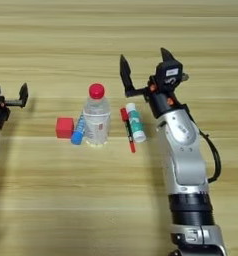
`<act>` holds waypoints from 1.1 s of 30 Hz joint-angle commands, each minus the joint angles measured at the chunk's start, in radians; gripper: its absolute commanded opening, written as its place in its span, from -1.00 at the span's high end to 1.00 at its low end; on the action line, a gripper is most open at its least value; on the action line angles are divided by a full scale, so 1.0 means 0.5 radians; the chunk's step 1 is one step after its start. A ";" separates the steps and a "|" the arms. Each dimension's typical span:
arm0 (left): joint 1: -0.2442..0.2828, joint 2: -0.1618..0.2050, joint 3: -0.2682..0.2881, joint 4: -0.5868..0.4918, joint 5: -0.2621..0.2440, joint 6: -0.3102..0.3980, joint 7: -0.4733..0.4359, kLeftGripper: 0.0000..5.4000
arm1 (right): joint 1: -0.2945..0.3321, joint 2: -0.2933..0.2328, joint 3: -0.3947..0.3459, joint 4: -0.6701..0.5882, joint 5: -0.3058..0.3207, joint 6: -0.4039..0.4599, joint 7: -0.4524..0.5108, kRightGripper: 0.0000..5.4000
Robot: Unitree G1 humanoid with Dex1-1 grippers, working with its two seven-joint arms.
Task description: Move the objects on the table
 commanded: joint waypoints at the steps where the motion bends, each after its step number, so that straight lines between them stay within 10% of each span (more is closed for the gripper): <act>1: -0.030 0.017 0.002 0.018 0.019 -0.017 -0.004 -0.99 | 0.047 0.008 0.097 -0.104 0.014 -0.030 0.082 -1.00; 12: -0.037 0.020 0.002 0.040 0.018 -0.030 -0.008 -0.99 | 0.179 0.016 0.333 -0.262 0.072 -0.007 0.280 -1.00; 33: -0.040 0.032 0.008 0.046 0.014 -0.033 -0.016 -0.99 | 0.159 0.056 0.592 0.225 -0.377 0.056 0.159 -1.00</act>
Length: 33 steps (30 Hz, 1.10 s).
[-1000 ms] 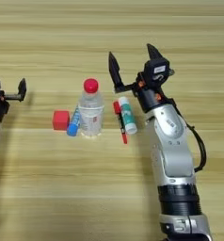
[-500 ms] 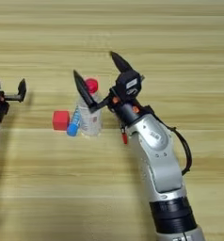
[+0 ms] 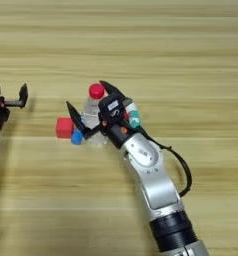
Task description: Move the objects on the table
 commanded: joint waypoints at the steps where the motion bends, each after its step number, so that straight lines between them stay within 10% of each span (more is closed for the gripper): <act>1: -0.028 0.024 0.006 0.003 0.015 -0.004 -0.005 -0.99 | -0.028 0.005 0.042 0.064 -0.063 0.060 -0.008 -1.00; 33: -0.033 0.020 0.001 0.015 0.020 -0.004 -0.008 -1.00 | -0.057 0.071 -0.110 0.015 0.018 0.145 -0.093 -0.22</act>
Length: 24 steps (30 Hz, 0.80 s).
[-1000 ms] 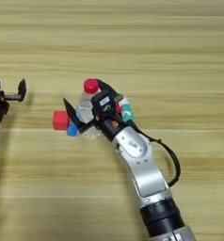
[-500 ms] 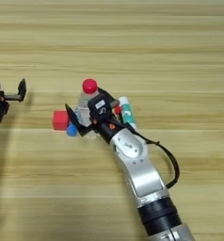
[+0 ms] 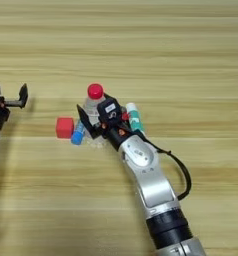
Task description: Move the objects on the table
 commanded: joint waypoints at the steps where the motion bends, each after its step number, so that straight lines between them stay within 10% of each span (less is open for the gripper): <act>1: -0.033 0.019 0.001 0.013 0.020 -0.004 -0.003 -1.00 | -0.033 0.024 -0.070 -0.093 0.082 0.019 -0.012 -0.21; 17: -0.037 0.012 -0.005 0.019 0.031 -0.011 0.012 -1.00 | -0.148 -0.005 -0.443 -0.212 0.243 0.002 -0.168 -0.21; 24: -0.033 0.006 -0.010 0.010 0.035 -0.011 0.024 -1.00 | -0.235 -0.111 -0.634 -0.072 0.086 -0.037 -0.430 -0.20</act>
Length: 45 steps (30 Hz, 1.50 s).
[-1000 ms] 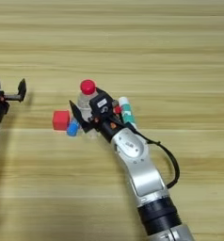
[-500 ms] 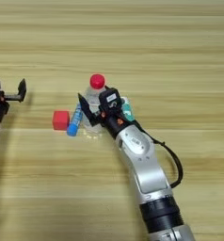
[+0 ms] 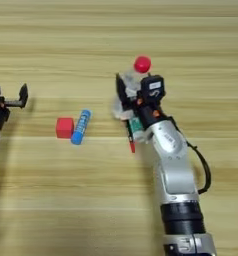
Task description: Move the objects on the table
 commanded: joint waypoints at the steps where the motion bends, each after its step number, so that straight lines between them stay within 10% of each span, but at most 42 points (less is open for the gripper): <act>1: -0.032 0.008 -0.008 0.004 0.030 -0.001 0.010 -1.00 | -0.114 -0.063 -0.100 0.094 -0.092 -0.031 -0.149 -0.20; 33: -0.033 0.014 0.000 0.006 0.023 -0.010 0.010 -1.00 | -0.184 -0.162 -0.142 0.463 -0.264 0.115 -0.384 -0.20; 45: -0.032 0.027 0.009 0.012 0.016 -0.017 -0.002 -1.00 | -0.186 -0.139 -0.140 0.469 -0.229 0.157 -0.378 -0.82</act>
